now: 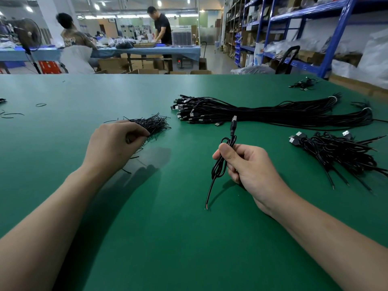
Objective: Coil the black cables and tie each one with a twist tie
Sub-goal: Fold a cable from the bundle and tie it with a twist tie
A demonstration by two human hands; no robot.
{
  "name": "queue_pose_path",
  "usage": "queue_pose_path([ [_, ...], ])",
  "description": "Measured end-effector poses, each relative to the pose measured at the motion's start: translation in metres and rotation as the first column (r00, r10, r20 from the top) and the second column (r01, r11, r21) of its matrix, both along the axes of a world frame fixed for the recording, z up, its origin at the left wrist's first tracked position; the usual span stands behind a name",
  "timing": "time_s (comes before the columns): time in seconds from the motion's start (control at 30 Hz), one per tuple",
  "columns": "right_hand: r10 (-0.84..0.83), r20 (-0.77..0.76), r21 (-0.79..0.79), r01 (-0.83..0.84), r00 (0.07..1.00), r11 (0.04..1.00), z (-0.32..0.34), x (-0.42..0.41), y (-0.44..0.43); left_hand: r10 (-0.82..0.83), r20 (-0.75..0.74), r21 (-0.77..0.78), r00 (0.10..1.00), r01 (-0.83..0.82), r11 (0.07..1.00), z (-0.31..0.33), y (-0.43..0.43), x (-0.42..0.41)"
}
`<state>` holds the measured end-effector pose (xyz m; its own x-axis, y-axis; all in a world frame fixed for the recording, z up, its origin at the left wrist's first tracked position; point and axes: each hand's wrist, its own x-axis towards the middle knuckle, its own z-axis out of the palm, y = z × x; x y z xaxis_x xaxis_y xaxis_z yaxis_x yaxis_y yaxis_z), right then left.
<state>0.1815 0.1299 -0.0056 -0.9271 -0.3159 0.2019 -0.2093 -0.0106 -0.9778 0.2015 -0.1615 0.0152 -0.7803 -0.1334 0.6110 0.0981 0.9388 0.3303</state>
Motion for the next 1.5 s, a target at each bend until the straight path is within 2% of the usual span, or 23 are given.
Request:
queue_pose_path([
  [0.1,0.026,-0.004,-0.013,-0.026,1.0,1.0,0.0,0.0,0.0,-0.198,-0.062,0.212,0.978,0.206,0.955,0.006,0.028,0.003],
  [0.17,0.049,-0.004,-0.033,-0.05,0.999,0.998,0.0,0.0,0.0,-0.37,-0.008,0.334,0.929,0.351,0.875,0.007,0.055,0.006],
  [0.27,0.072,0.014,-0.061,-0.071,0.997,0.996,0.001,0.001,-0.001,-0.559,0.017,0.535,0.829,0.465,0.705,0.008,0.089,0.006],
  [0.33,0.076,0.027,-0.076,-0.074,0.997,0.994,0.001,0.001,-0.001,-0.599,-0.052,0.673,0.799,0.471,0.571,0.009,0.1,0.005],
  [0.37,0.072,0.031,-0.083,-0.07,0.997,0.994,0.001,0.0,-0.002,-0.603,-0.077,0.703,0.794,0.472,0.531,0.007,0.103,0.005],
  [0.5,0.043,0.04,-0.123,-0.037,0.998,0.992,-0.001,-0.001,-0.002,-0.62,-0.113,0.753,0.776,0.474,0.456,-0.006,0.114,0.007],
  [0.67,-0.039,0.02,-0.111,0.041,0.999,0.993,-0.001,-0.003,-0.002,-0.597,-0.161,0.764,0.786,0.482,0.429,-0.009,0.117,0.007],
  [0.83,-0.091,0.023,-0.093,0.092,0.996,0.991,-0.003,-0.003,-0.002,-0.587,-0.135,0.803,0.798,0.435,0.407,-0.01,0.118,0.011],
  [1.0,-0.097,-0.005,-0.064,0.096,0.995,0.993,-0.004,-0.002,-0.001,-0.633,-0.115,0.868,0.765,0.387,0.31,-0.012,0.119,0.015],
  [1.2,-0.077,-0.02,-0.058,0.076,0.997,0.995,-0.002,0.001,-0.002,-0.62,-0.106,0.941,0.778,0.281,0.191,-0.012,0.118,0.016],
  [1.4,-0.022,0.004,-0.066,0.022,1.0,0.998,0.0,0.005,-0.001,-0.612,-0.11,0.958,0.783,0.247,0.144,-0.012,0.117,0.017],
  [1.5,0.003,0.016,-0.067,-0.002,1.0,0.998,0.002,0.006,-0.002,-0.614,-0.095,0.951,0.784,0.254,0.178,-0.013,0.116,0.016],
])
